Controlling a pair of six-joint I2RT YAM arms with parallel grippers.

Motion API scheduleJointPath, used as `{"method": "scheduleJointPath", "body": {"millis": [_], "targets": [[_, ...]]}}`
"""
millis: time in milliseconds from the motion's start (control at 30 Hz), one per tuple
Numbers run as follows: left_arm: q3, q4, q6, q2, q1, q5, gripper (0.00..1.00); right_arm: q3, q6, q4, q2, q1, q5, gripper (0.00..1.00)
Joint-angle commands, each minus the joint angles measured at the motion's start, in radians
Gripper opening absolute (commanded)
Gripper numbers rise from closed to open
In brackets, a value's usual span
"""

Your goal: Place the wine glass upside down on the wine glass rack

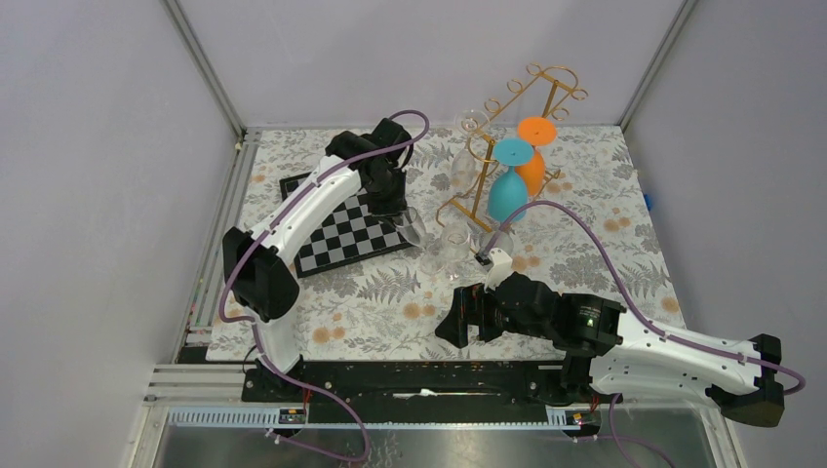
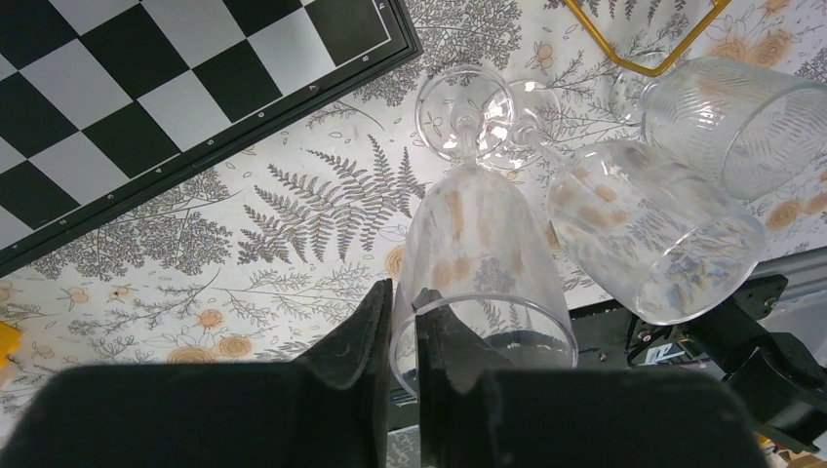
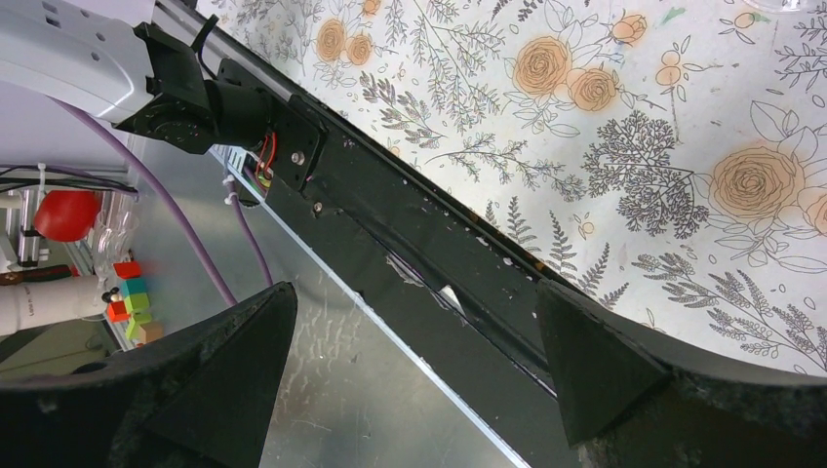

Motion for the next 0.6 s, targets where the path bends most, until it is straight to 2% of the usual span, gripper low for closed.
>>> {"method": "scheduleJointPath", "body": {"millis": [0, 367, 567], "targets": [[0.059, -0.053, 0.02, 0.008, -0.011, -0.058, 0.05, 0.049, -0.033, 0.004, 0.004, -0.007, 0.023, 1.0], [0.115, -0.117, 0.061, 0.013, -0.011, -0.081, 0.03, 0.054, -0.048, 0.004, 0.007, -0.007, 0.03, 1.0], [0.116, -0.151, 0.082, -0.037, -0.011, -0.154, 0.02, 0.061, -0.063, 0.005, 0.008, -0.007, 0.038, 1.0]]}}
